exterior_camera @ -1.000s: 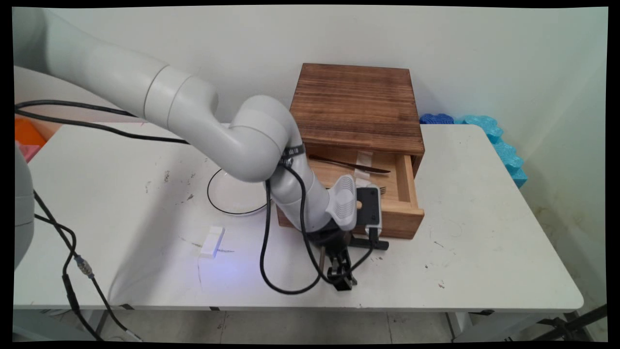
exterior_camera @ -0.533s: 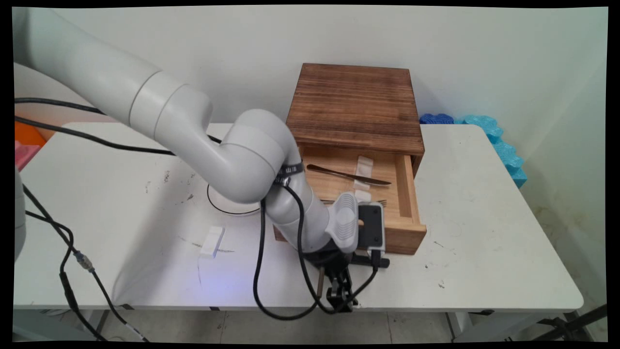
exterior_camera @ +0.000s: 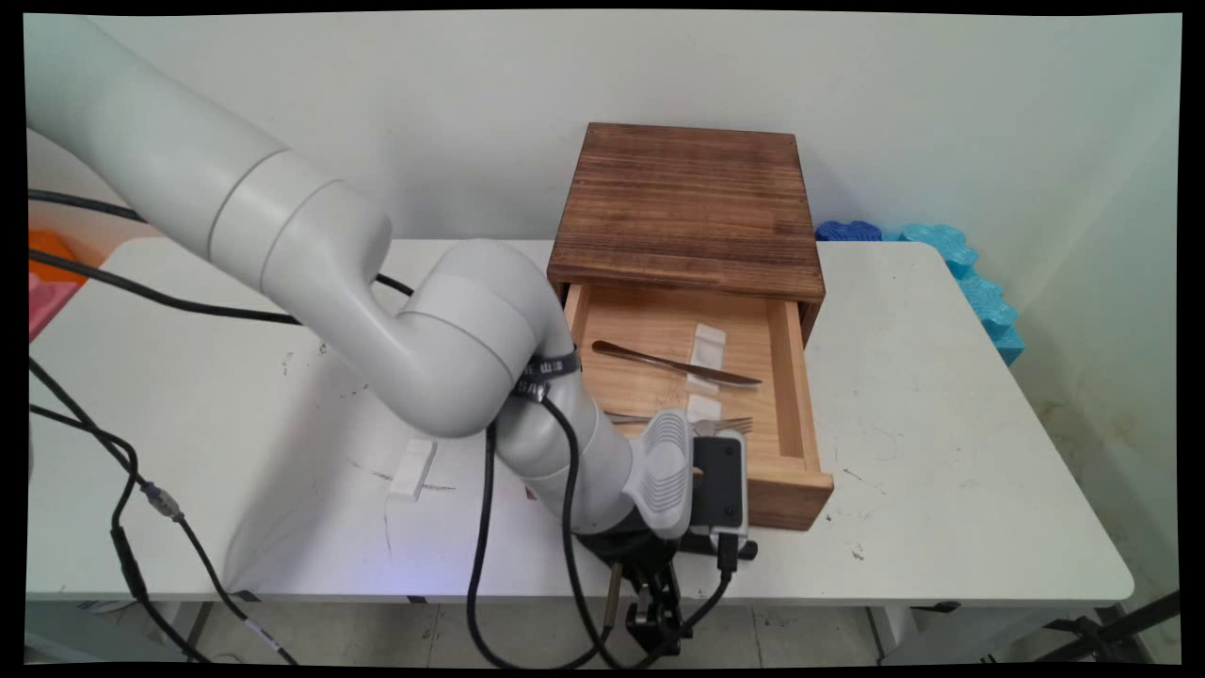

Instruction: Open the drawer

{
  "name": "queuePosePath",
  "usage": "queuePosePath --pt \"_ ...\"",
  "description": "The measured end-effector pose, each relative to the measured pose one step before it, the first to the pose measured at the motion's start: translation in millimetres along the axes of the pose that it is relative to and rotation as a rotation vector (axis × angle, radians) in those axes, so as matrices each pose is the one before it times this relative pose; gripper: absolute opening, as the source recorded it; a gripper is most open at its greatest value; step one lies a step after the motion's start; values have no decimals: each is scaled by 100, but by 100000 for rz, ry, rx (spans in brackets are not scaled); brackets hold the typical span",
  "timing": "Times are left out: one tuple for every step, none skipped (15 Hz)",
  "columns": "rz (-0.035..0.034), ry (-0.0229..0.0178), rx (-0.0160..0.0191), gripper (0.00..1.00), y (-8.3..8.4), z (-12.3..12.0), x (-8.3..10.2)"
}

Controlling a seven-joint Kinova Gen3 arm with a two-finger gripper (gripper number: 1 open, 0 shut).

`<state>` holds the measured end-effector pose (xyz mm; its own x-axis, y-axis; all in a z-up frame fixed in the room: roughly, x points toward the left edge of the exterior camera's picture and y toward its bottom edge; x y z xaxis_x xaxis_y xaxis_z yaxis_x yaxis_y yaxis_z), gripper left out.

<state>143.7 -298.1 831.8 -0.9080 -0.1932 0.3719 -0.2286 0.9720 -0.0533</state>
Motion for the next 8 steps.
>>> queuePosePath --pt "149 42 -405 100 407 -103 -30" --pt "47 73 -415 100 381 -101 -39" --pt "19 50 -343 100 308 -76 -37" --pt "26 95 -383 100 341 -87 -48" --pt "78 83 -329 100 311 -86 -52" --pt "49 55 -253 100 239 -68 -45" --pt "115 93 -235 100 260 -72 -60" --pt "104 52 -178 100 230 -63 -66"
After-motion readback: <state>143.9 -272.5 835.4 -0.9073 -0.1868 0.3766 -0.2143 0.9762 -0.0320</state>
